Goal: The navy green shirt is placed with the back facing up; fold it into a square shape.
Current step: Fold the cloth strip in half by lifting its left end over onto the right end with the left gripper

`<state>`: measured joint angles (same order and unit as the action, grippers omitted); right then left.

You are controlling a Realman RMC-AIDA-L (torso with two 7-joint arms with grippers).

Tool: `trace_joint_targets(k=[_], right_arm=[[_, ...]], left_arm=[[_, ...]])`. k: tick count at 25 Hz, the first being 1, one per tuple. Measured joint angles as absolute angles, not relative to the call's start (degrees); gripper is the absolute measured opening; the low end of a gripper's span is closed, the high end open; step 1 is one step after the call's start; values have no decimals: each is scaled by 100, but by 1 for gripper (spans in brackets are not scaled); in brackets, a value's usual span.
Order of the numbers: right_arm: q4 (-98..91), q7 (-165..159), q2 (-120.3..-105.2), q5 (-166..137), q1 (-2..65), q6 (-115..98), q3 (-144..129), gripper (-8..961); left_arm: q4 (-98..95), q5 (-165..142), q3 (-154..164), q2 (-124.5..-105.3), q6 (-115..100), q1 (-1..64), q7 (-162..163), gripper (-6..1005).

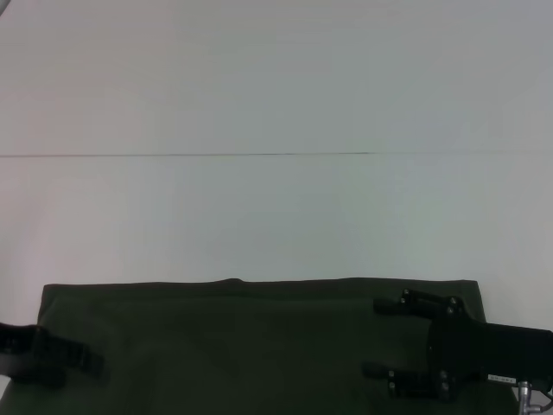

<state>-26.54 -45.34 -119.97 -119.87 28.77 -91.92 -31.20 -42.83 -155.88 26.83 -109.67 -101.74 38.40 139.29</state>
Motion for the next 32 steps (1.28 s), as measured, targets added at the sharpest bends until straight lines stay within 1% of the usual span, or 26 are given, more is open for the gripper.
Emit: trace_joint_targets(k=[4, 10, 32], right_arm=[[-2654, -4533, -11997, -11989, 2871, -9193, -3120, 819], [-2654, -4535, -11997, -11989, 2865, -9196, -3120, 819], [-2664, -4534, -11997, -11945, 2863, -9204, -3120, 819]], left_arm=[[-4279, -15699, 2751, -11039, -9773, 3776, 13944, 836], [-4275, -15710, 2771, -11067, -9541, 3725, 13975, 835], [-4465, -16032, 2780, -11025, -9455, 3759, 14125, 835]])
